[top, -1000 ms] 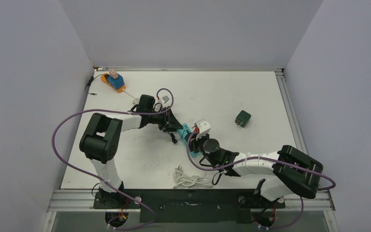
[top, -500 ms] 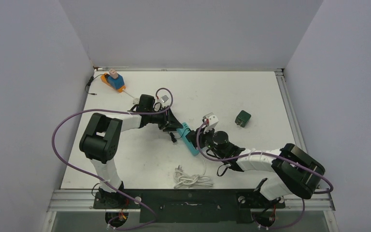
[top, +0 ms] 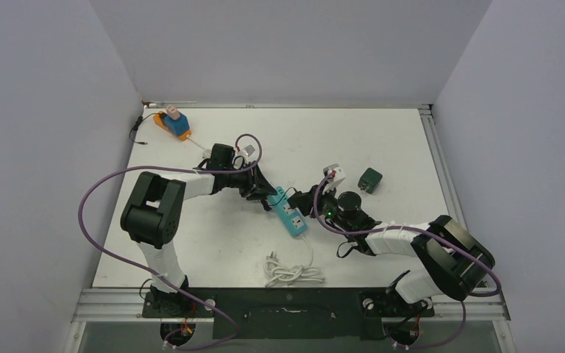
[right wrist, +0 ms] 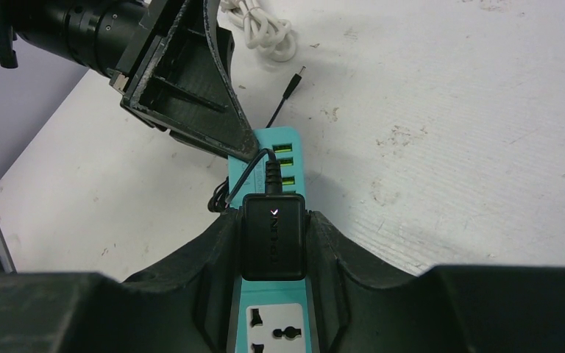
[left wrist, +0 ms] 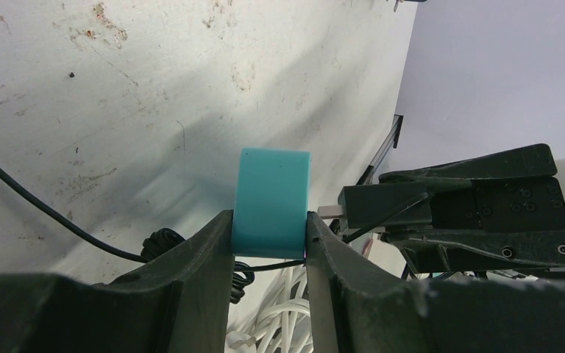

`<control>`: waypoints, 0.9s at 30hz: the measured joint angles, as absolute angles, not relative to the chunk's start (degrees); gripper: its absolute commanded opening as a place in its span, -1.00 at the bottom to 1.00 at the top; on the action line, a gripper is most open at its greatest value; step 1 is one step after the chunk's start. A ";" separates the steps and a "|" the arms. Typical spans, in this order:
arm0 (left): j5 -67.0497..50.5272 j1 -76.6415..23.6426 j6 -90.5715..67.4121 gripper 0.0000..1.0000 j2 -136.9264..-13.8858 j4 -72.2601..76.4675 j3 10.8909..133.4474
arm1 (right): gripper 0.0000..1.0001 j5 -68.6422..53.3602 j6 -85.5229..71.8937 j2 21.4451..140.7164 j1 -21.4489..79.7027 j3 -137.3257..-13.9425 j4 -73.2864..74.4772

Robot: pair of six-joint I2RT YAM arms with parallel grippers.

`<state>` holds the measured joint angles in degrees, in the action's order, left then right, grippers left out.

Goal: Pull the plug off the socket

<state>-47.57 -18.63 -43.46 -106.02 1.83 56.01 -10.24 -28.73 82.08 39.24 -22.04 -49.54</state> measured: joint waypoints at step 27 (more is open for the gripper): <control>-46.65 -18.48 -43.05 -1.00 -106.02 -1.15 56.88 | -0.89 25.04 -22.96 54.00 38.65 -18.22 -33.61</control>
<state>-46.65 -18.48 -43.05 -106.02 -1.15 56.88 25.04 -22.96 54.00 38.65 -18.22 -33.61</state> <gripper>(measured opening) 0.325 0.314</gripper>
